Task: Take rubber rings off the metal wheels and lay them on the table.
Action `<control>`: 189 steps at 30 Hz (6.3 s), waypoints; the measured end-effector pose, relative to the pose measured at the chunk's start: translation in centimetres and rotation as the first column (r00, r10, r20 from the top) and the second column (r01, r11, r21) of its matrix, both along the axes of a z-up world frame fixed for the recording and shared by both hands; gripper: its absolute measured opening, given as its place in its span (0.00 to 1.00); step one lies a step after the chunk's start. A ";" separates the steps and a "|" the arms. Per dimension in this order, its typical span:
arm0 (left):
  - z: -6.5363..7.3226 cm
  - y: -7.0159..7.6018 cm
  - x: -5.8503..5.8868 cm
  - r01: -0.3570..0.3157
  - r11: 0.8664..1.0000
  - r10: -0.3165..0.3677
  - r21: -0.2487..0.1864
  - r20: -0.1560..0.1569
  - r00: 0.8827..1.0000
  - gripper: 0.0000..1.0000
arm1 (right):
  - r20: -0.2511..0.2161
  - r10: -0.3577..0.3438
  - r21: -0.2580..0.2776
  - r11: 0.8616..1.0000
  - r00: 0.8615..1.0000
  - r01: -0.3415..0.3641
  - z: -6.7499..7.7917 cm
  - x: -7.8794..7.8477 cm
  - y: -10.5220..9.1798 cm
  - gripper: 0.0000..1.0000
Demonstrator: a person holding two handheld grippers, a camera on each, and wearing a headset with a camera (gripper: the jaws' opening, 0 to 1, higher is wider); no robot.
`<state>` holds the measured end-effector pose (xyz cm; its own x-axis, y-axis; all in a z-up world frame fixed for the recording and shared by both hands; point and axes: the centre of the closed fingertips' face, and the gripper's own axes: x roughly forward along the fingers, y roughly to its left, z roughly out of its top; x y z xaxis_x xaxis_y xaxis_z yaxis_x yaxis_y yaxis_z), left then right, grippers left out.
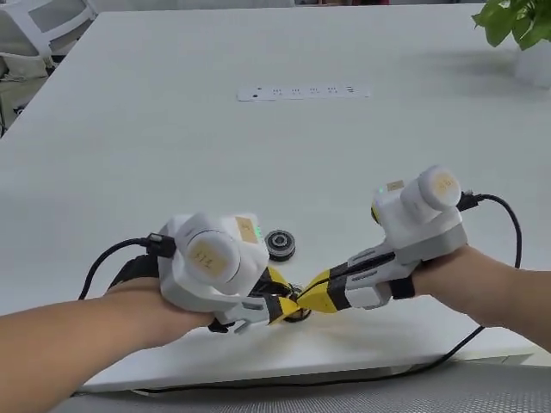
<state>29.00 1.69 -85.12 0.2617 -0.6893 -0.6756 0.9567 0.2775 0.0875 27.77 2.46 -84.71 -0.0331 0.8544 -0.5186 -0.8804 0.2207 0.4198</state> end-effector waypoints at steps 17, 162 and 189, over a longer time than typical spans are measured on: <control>0.1 -0.1 0.1 0.018 1.000 -0.018 -0.025 -0.009 1.000 0.13 | 0.035 -0.032 0.005 0.999 0.999 0.031 0.5 0.9 -0.3 0.00; 4.2 8.8 -0.5 -0.153 0.982 0.149 -0.114 -0.048 0.988 0.75 | 0.143 -0.055 0.032 0.998 0.988 0.051 2.8 4.2 3.6 0.28; 4.2 5.7 0.0 -0.085 0.990 0.079 -0.113 -0.057 0.995 0.74 | 0.173 -0.056 0.029 0.998 0.983 0.052 3.2 3.6 0.0 0.34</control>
